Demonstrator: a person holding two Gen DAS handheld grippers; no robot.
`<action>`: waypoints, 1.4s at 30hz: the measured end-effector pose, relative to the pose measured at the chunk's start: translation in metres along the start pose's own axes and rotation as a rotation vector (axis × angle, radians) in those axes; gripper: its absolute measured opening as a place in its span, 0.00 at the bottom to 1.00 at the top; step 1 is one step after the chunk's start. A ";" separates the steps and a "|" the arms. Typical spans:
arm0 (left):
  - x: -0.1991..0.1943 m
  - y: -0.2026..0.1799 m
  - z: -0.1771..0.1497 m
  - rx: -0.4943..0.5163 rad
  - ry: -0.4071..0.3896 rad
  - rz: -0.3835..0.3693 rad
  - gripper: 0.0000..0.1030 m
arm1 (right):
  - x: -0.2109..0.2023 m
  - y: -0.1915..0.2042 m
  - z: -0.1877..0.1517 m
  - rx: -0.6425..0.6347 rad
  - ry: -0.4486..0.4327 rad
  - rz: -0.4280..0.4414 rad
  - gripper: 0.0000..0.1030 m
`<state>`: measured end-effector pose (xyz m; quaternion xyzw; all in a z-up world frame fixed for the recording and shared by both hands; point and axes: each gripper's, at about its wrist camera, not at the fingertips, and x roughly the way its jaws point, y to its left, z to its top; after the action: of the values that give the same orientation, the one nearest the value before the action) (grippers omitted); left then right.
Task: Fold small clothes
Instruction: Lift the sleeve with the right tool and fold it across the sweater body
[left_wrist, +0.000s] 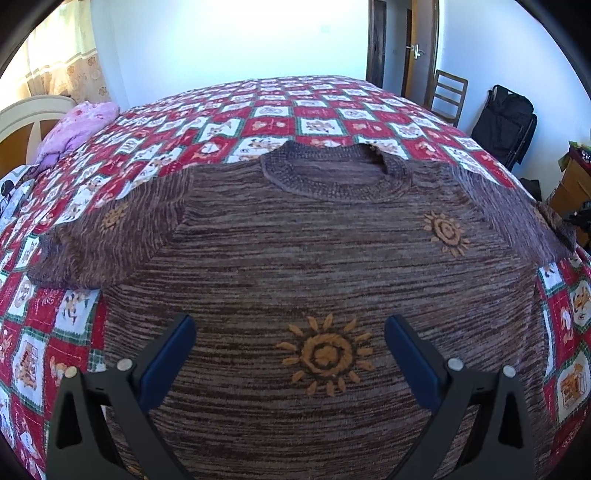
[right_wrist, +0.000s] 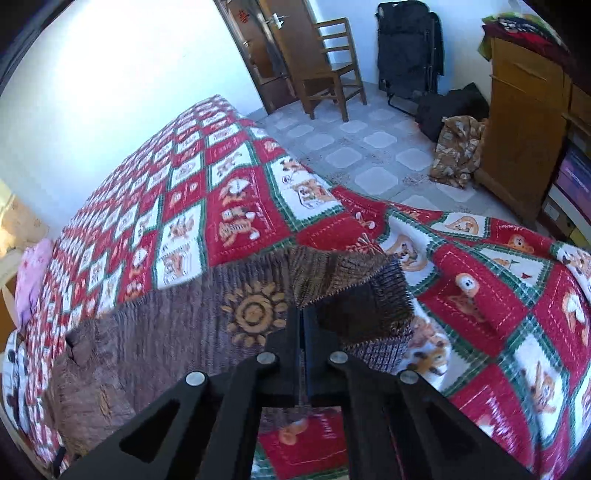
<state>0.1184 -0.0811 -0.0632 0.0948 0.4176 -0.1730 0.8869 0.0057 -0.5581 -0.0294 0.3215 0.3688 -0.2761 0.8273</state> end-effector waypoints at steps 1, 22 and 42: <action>0.000 0.000 0.000 0.003 0.000 -0.001 1.00 | -0.001 -0.003 0.002 0.018 -0.010 0.011 0.01; -0.003 -0.015 -0.003 0.044 -0.006 -0.019 1.00 | -0.030 -0.058 -0.007 0.252 -0.060 0.259 0.02; -0.009 -0.015 -0.005 0.030 -0.013 -0.046 1.00 | -0.031 -0.057 -0.040 0.359 0.022 0.428 0.99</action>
<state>0.1037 -0.0914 -0.0604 0.0976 0.4113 -0.2001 0.8839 -0.0692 -0.5579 -0.0445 0.5367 0.2468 -0.1526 0.7923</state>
